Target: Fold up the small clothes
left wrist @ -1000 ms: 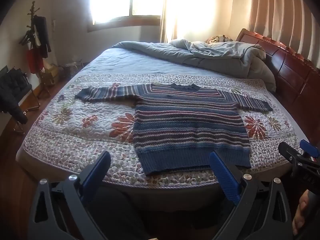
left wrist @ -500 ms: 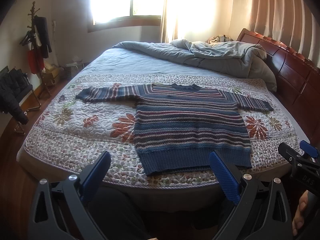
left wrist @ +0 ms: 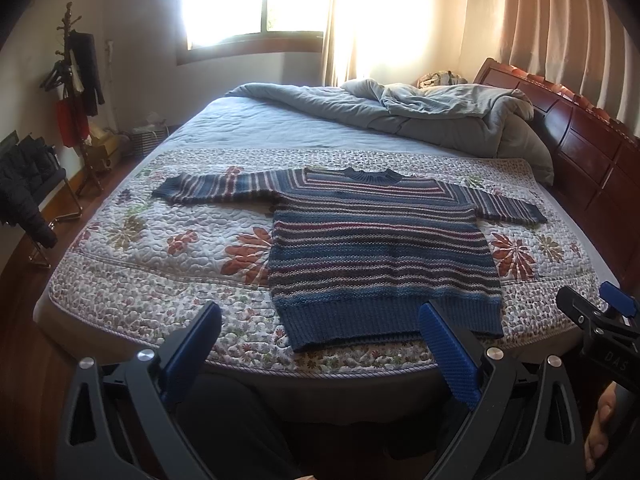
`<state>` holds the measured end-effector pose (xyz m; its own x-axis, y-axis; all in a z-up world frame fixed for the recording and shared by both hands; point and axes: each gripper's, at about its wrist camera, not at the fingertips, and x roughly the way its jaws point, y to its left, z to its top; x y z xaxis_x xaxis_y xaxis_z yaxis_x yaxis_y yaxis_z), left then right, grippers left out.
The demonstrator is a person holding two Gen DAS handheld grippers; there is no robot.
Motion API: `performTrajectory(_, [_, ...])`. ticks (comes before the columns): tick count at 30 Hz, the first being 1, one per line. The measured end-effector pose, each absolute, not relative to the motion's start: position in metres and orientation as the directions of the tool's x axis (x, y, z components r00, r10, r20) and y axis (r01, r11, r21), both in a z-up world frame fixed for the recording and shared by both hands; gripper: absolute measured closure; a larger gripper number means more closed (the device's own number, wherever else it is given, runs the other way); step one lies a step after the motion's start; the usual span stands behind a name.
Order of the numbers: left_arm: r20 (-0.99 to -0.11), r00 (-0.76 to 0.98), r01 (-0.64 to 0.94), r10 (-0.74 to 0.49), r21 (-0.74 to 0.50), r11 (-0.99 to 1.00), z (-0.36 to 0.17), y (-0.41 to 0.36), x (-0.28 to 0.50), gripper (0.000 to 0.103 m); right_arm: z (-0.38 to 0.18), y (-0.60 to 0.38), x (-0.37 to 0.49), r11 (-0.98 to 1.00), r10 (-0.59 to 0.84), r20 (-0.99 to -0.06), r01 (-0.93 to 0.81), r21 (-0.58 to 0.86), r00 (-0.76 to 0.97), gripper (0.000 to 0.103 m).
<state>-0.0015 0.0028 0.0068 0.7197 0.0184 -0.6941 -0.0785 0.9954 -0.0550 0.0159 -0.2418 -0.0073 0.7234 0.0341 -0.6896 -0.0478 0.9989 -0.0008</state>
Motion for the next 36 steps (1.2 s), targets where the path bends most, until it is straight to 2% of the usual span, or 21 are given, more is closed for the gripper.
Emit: performTrajectory(36, [-0.689, 0.725, -0.083, 0.014, -0.067, 0.994, 0.0104, 0.0057, -0.0004, 0.004, 0.0001, -0.2387, 0.016, 0.999, 0.032, -0.683, -0.052, -0.009, 0.73, 0.003])
